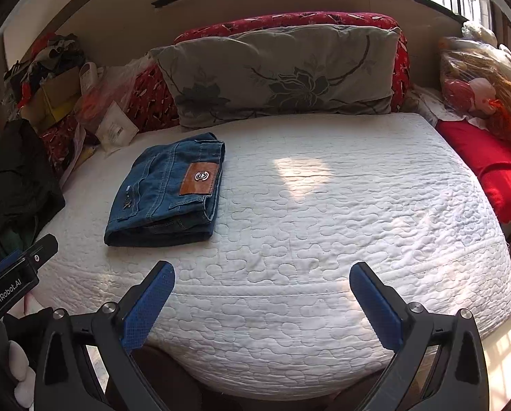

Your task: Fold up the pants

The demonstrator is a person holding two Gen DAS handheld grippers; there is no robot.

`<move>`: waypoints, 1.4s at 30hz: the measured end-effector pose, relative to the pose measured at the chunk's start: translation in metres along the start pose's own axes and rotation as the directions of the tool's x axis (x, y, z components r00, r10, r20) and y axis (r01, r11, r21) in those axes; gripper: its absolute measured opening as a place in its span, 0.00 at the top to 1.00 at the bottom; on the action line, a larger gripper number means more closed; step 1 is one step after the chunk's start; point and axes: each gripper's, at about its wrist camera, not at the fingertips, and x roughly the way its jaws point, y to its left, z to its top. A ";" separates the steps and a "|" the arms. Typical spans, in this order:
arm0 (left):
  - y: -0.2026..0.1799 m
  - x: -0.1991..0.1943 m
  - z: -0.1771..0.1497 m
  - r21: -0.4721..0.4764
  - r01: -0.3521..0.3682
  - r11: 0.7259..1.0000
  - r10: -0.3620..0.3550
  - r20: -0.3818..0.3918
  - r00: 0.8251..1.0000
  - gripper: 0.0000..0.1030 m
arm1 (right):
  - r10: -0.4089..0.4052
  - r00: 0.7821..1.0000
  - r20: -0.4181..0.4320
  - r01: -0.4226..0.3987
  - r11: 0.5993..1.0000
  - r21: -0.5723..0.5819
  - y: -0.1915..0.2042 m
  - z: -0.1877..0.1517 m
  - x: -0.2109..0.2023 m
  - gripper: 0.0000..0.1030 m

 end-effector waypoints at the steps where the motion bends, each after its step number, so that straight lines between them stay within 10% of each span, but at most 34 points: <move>1: -0.001 0.002 -0.001 0.005 -0.001 1.000 0.001 -0.010 1.000 0.17 | 0.001 1.000 -0.003 -0.001 1.000 -0.001 0.000 -0.001 0.001 0.00; 42: -0.021 0.027 -0.008 0.063 0.040 0.997 -0.033 -0.111 0.993 0.17 | -0.061 0.998 -0.022 0.061 0.998 -0.016 -0.010 -0.001 0.015 0.00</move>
